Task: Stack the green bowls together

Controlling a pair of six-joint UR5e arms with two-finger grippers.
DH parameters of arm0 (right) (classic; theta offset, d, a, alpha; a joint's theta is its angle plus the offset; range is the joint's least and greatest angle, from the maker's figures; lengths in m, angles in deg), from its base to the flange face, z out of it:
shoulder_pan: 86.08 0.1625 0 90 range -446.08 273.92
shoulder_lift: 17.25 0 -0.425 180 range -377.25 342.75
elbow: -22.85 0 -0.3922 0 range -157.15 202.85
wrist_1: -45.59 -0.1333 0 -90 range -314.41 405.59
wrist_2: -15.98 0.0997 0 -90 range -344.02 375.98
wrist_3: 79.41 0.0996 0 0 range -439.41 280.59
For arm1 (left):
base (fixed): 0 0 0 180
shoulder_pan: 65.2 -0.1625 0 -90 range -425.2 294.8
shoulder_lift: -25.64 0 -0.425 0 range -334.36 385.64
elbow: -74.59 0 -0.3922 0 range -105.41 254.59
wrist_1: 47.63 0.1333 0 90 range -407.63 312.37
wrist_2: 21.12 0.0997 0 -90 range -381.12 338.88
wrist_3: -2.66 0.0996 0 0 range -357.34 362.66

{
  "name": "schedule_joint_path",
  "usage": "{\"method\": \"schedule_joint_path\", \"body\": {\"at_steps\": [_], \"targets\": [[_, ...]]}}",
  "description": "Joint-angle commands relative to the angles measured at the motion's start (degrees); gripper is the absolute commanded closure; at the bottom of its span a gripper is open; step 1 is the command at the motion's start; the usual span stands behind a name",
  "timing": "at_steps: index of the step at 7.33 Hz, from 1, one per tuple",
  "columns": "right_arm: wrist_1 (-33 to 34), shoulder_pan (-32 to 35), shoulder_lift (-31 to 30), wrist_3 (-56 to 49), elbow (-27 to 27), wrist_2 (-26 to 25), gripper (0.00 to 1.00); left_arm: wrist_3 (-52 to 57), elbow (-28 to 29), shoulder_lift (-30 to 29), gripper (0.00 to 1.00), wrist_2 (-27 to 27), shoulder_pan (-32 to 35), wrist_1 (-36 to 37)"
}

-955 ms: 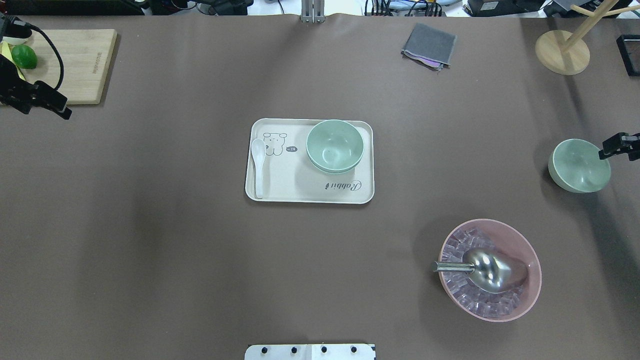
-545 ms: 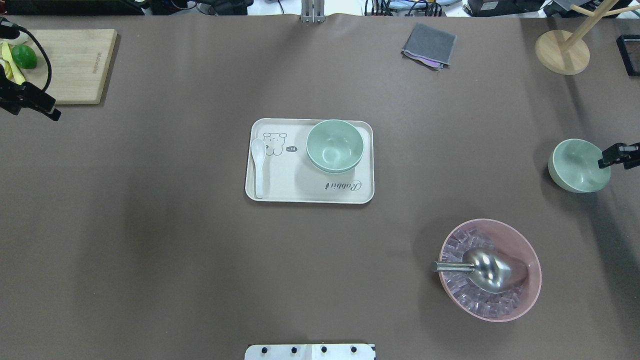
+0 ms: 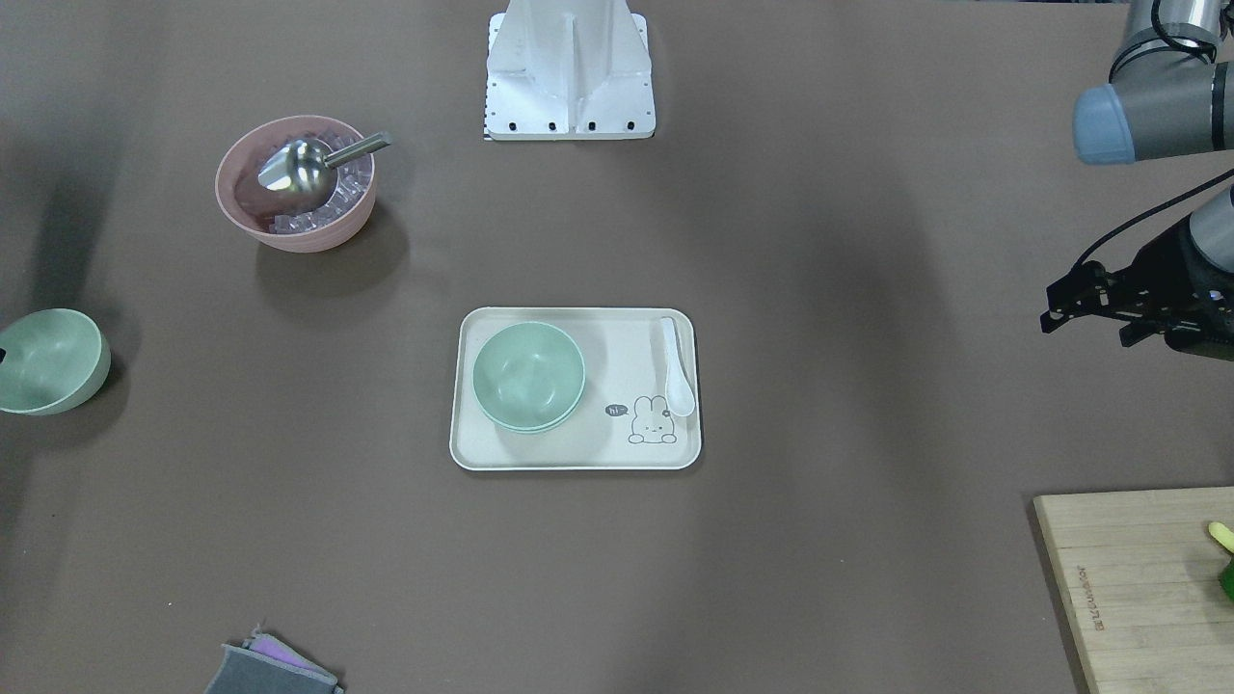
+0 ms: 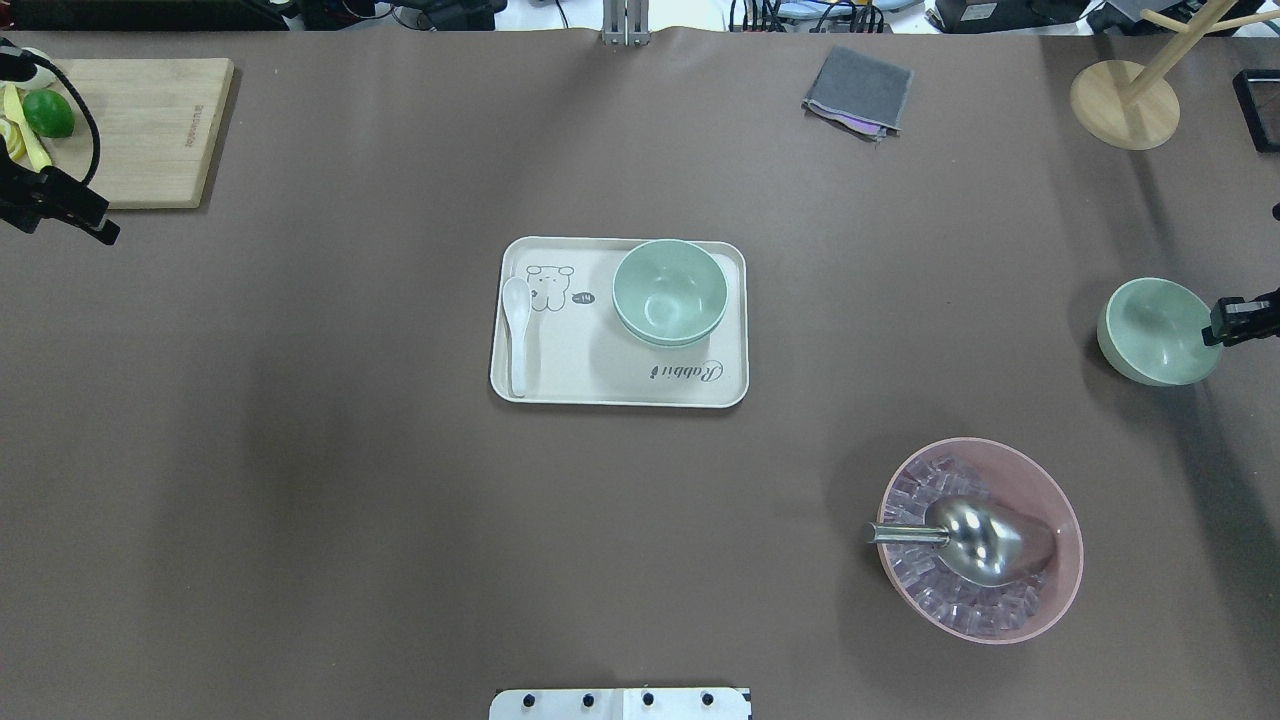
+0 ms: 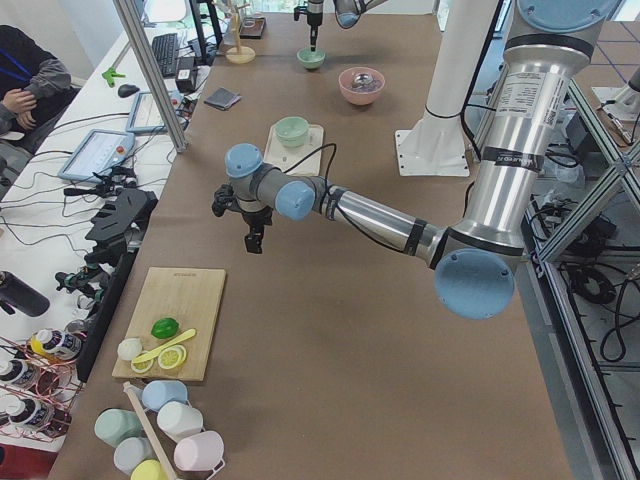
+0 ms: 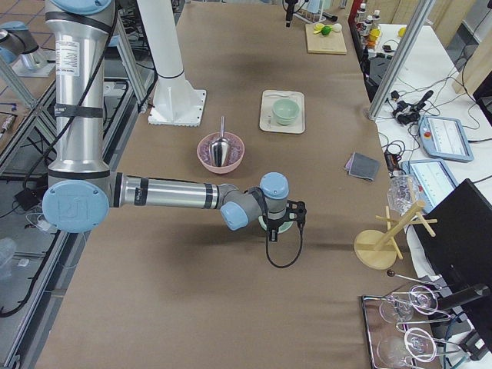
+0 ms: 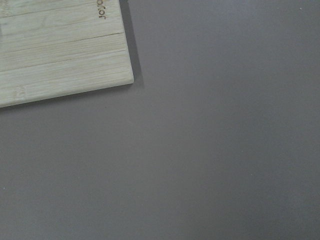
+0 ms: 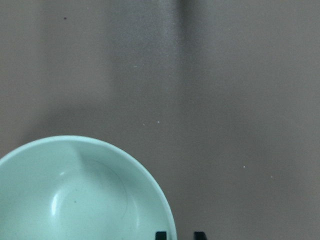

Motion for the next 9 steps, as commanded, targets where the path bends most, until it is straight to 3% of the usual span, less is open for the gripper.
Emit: {"method": "schedule_joint_path", "body": {"at_steps": [1, 6, 9], "targets": [[-0.01, -0.06, -0.01, 0.23, -0.2, 0.03, 0.97, -0.25, -0.12, 0.06, 0.01, -0.01, 0.0, -0.06], [0.96, -0.06, 1.83, 2.42, -2.3, 1.61, 1.0, -0.6, -0.3, 0.06, 0.01, -0.01, 0.0, -0.06], [5.86, -0.06, 10.33, 9.53, -2.83, 3.46, 1.0, 0.01, -0.21, 0.59, 0.01, -0.01, 1.75, 0.2]]}}
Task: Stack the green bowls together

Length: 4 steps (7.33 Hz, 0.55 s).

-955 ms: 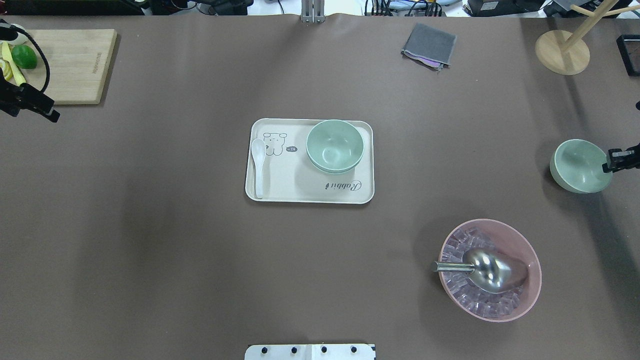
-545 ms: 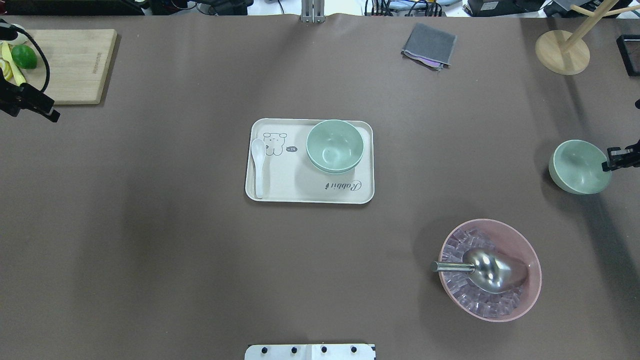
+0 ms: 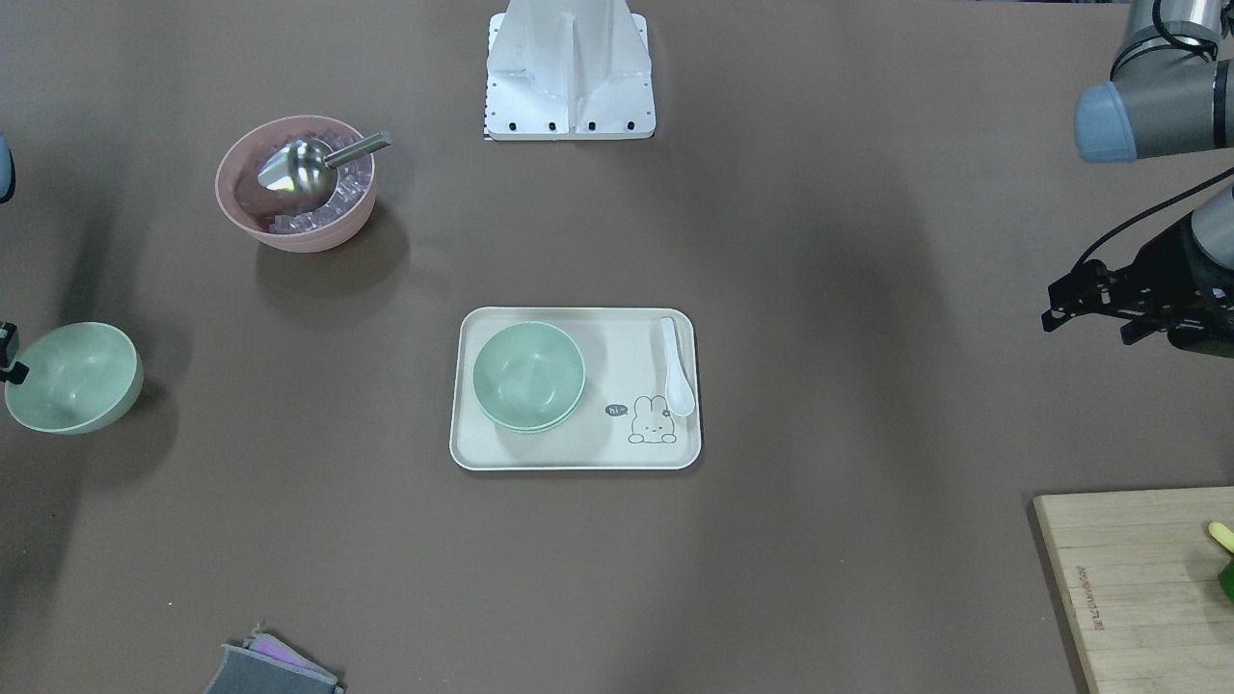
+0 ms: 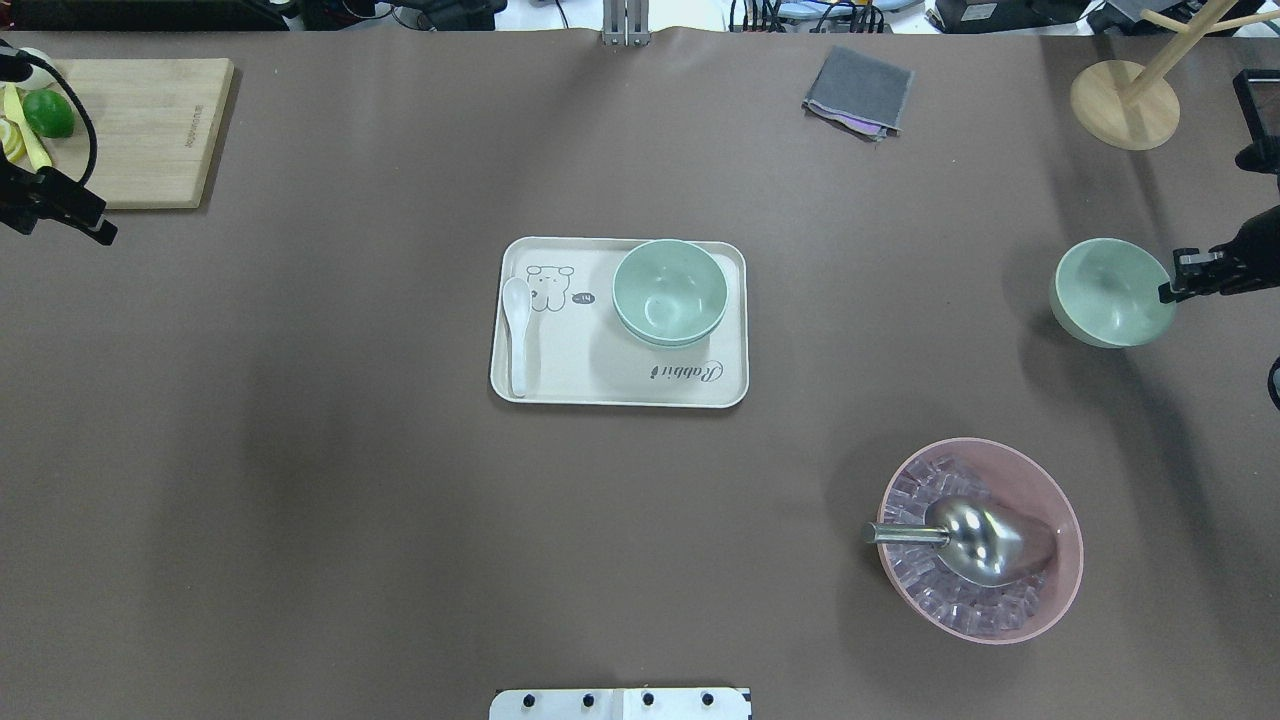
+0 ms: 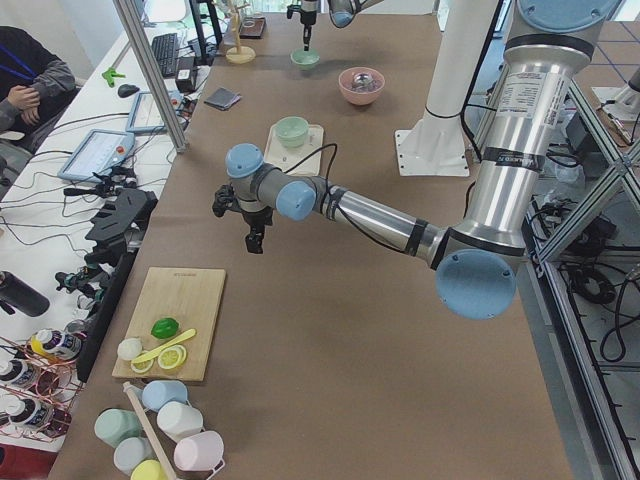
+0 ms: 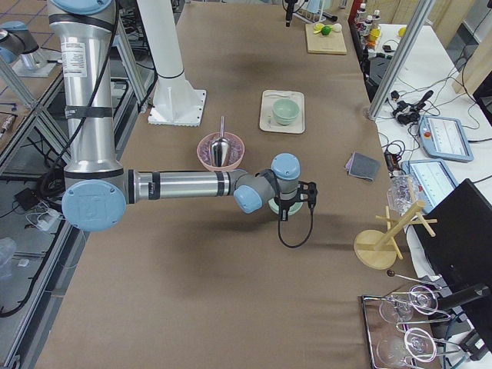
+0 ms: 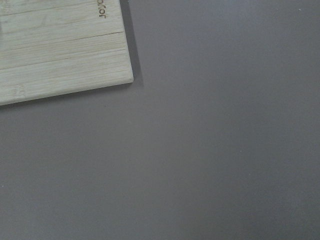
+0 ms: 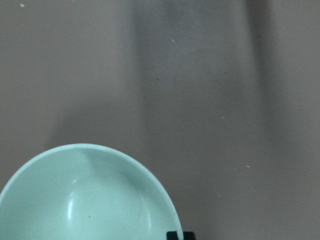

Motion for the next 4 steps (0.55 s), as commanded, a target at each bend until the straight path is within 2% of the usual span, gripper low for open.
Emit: {"method": "schedule_joint_path", "body": {"at_steps": [1, 3, 4], "targets": [[6.07, 0.0, 5.62, 2.51, -1.56, 0.59, 1.0, 1.82, -0.07, 1.71, 0.01, -0.52, 3.15, 0.04], [18.95, -0.26, 10.19, 2.6, -8.83, 0.5, 1.0, 12.94, -0.07, 3.39, 0.01, -2.02, 8.86, 3.18], [22.68, -1.22, 11.17, 2.69, -11.92, 0.5, 1.0, 19.0, 0.01, 3.48, 0.01, -2.02, 12.54, 6.95]]}}
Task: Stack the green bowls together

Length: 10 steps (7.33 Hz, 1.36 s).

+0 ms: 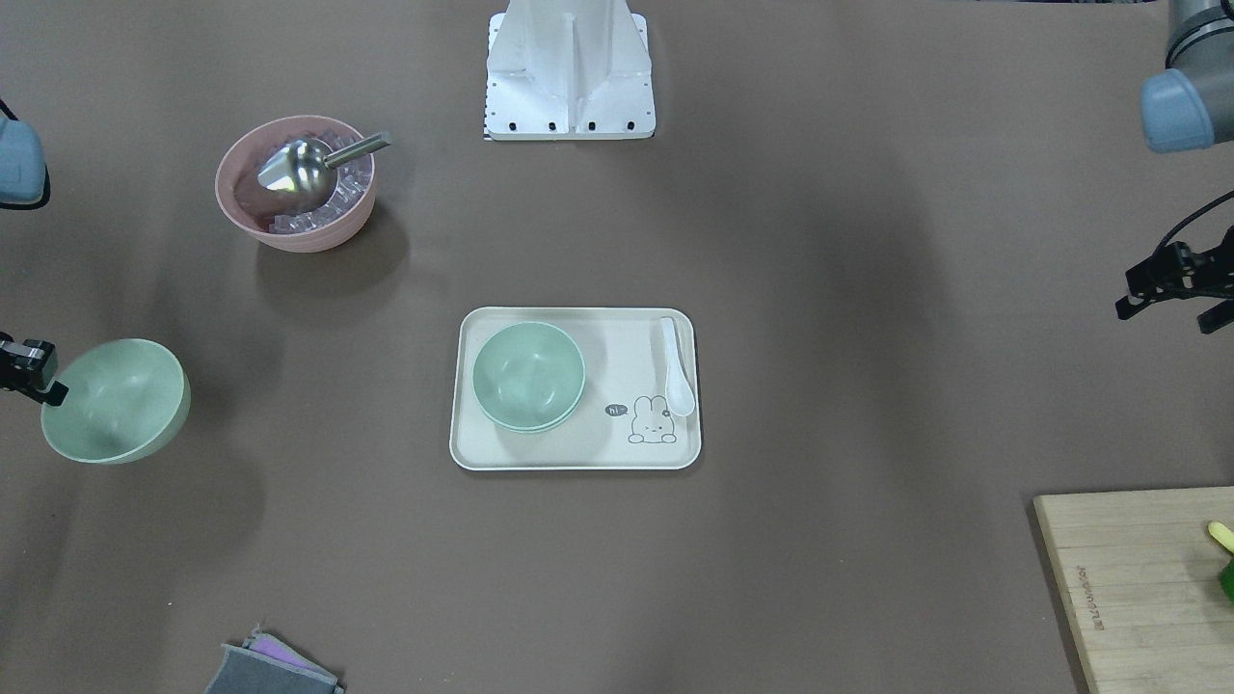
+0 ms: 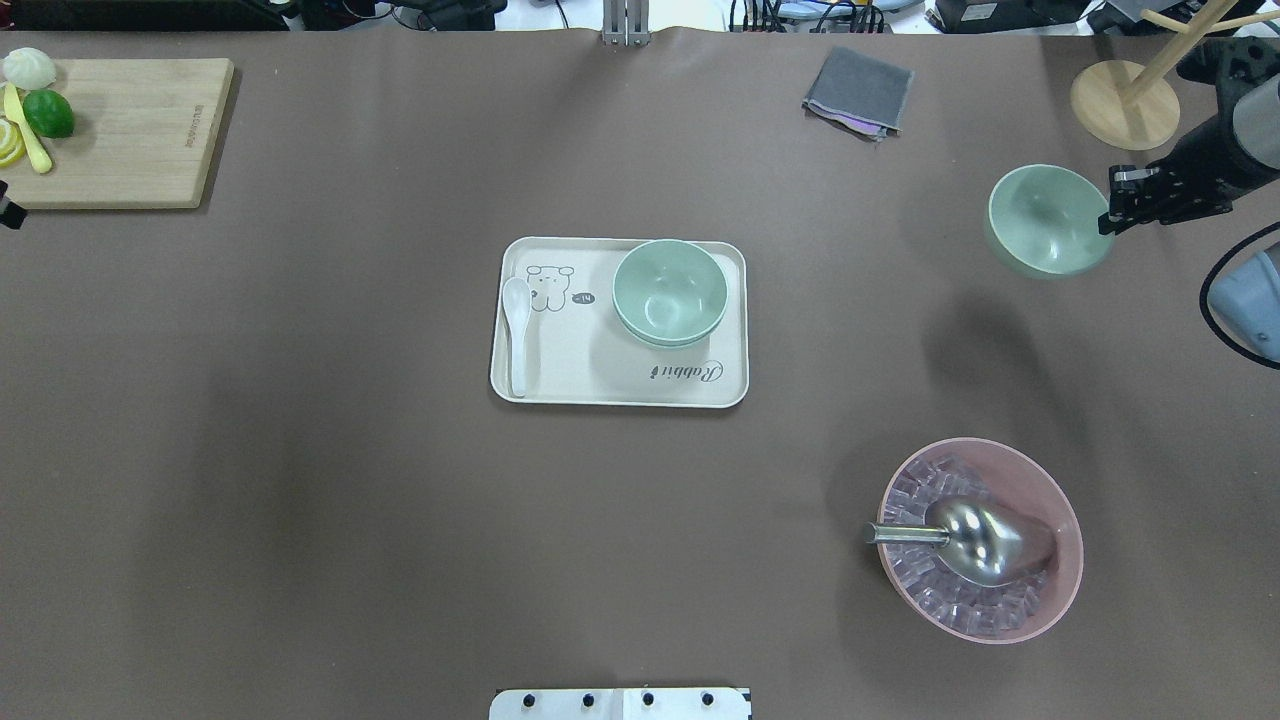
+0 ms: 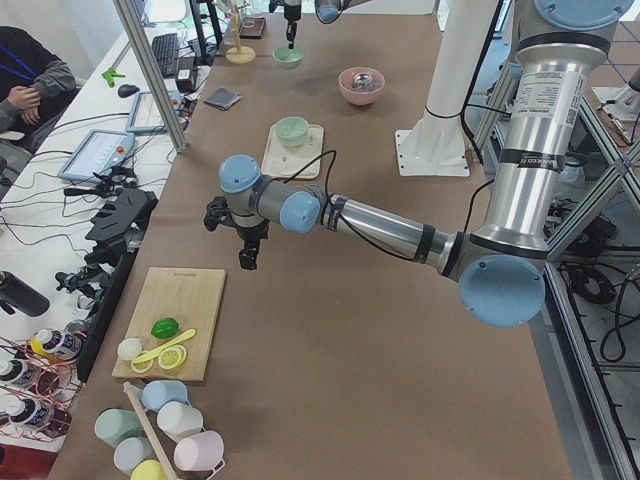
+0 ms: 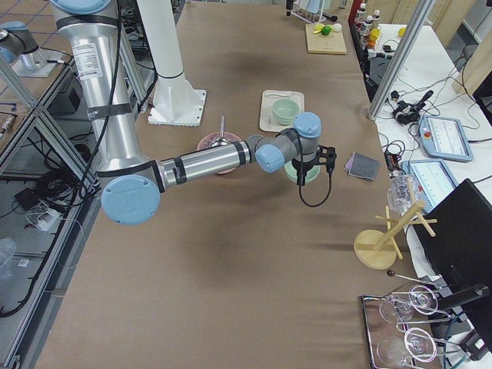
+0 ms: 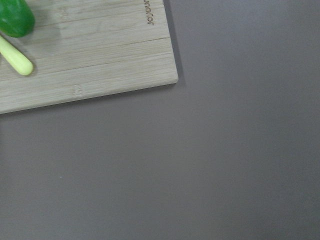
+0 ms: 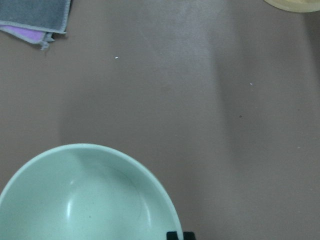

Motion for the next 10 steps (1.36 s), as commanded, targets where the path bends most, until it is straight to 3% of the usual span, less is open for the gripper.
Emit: {"method": "schedule_joint_path", "body": {"at_steps": [1, 4, 8, 10], "targets": [[6.43, -2.48, 2.86, 2.38, -5.08, -0.11, 1.0, 14.82, 0.54, 0.73, 0.01, 0.4, 7.83, 8.1], [6.51, -7.93, 8.83, 11.79, -5.26, -0.73, 1.0, 28.2, 1.6, 9.31, 0.01, 1.29, 13.05, 7.9], [6.96, -15.05, 16.64, 24.95, -4.21, -3.44, 1.0, 29.84, 2.57, 10.05, 0.01, 1.29, 14.55, 7.09], [6.96, -20.14, 19.99, 32.94, -2.37, -8.08, 1.0, 29.4, 2.48, 10.05, 0.01, 1.29, 14.55, 7.09]]}}
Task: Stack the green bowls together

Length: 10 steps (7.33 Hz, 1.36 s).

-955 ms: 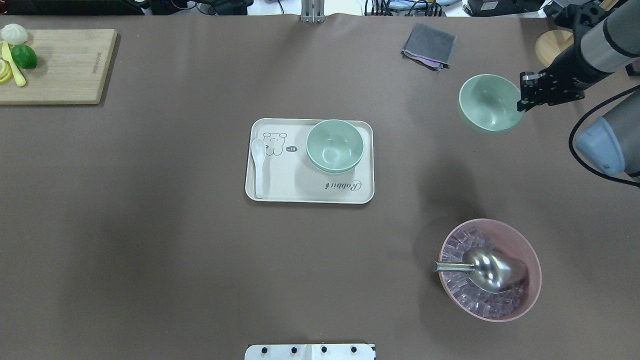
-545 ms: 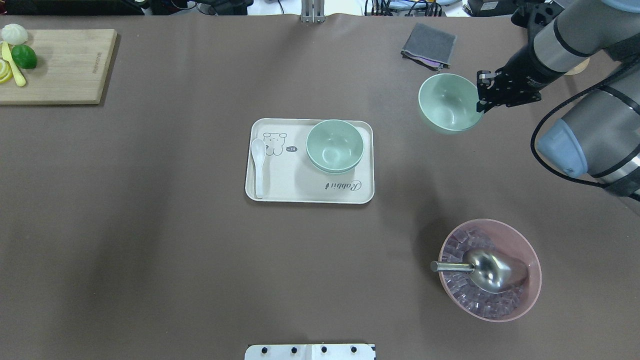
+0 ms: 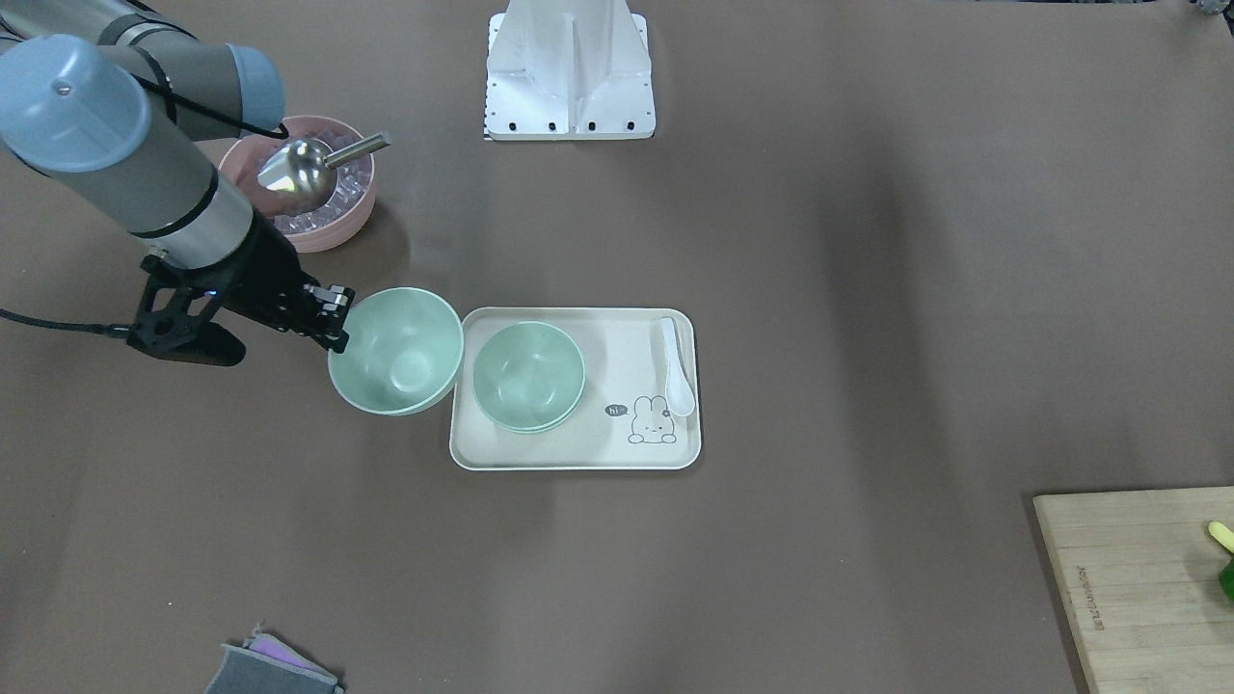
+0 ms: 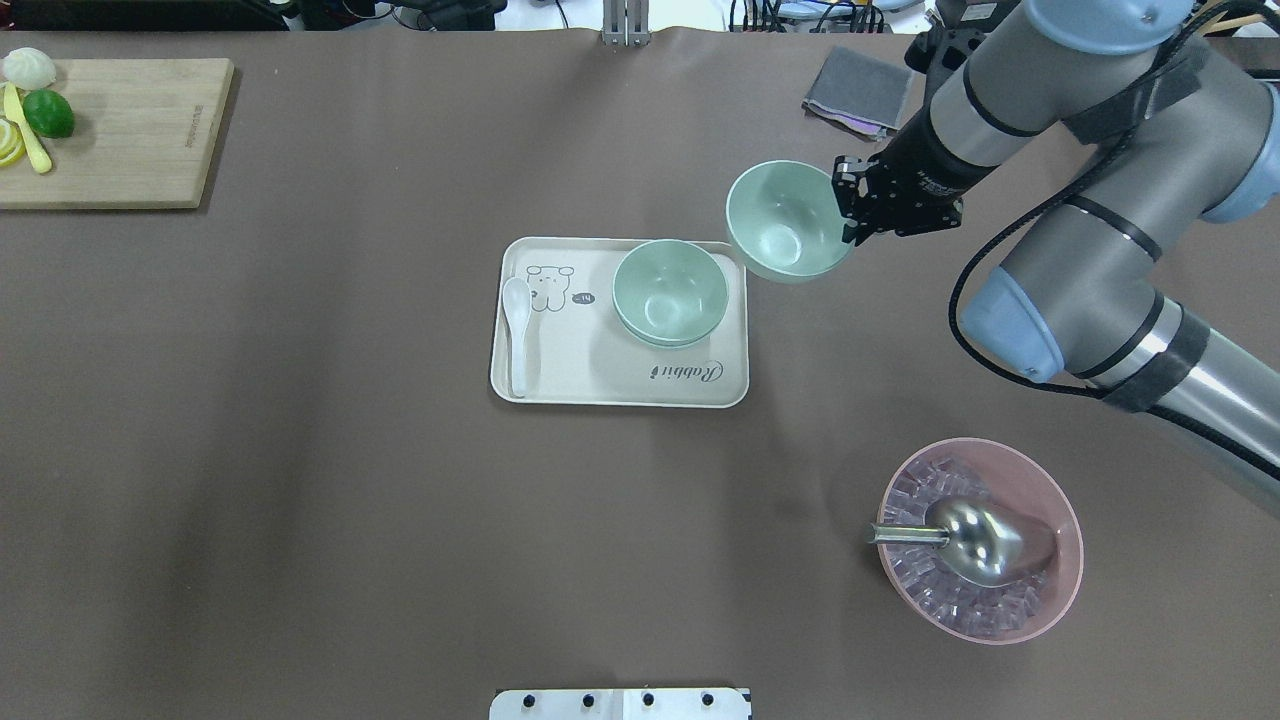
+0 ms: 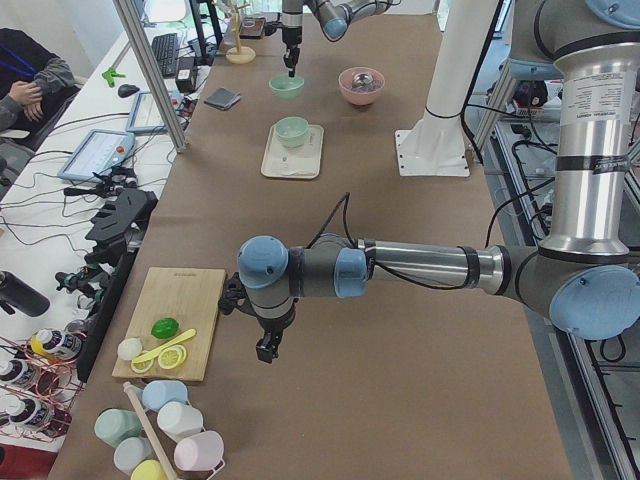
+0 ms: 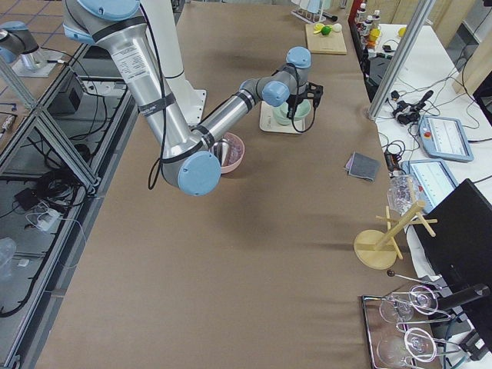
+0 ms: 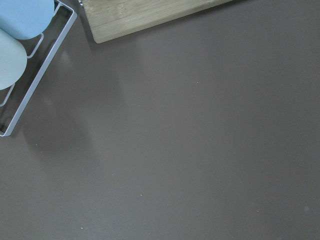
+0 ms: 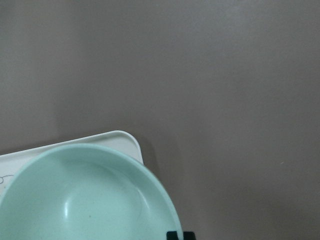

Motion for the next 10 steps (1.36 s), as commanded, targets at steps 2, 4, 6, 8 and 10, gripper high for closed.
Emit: {"method": "schedule_joint_path", "body": {"at_steps": [2, 4, 6, 8, 10], "targets": [[0.02, -6.42, 6.6, 9.2, 5.51, -6.38, 1.0, -0.39, 0.11, 0.03, 0.01, -0.01, 0.03, -0.01], [-0.07, -8.01, 8.29, 10.43, 6.95, -8.15, 1.0, -0.39, 0.37, 0.03, 0.01, -0.1, 0.03, -0.01], [-0.07, -9.24, 10.48, 12.45, 9.22, -8.76, 1.0, -0.39, 0.55, 0.03, 0.01, -0.1, 0.03, -0.01], [-0.16, -9.86, 9.88, 12.37, 9.32, -9.56, 1.0, -0.39, 0.9, -0.06, 0.01, -0.19, -0.06, -0.01], [-0.24, -9.86, 8.91, 12.11, 9.32, -9.64, 1.0, -0.39, 0.9, -0.15, 0.01, -0.27, -0.06, -0.01]]}}
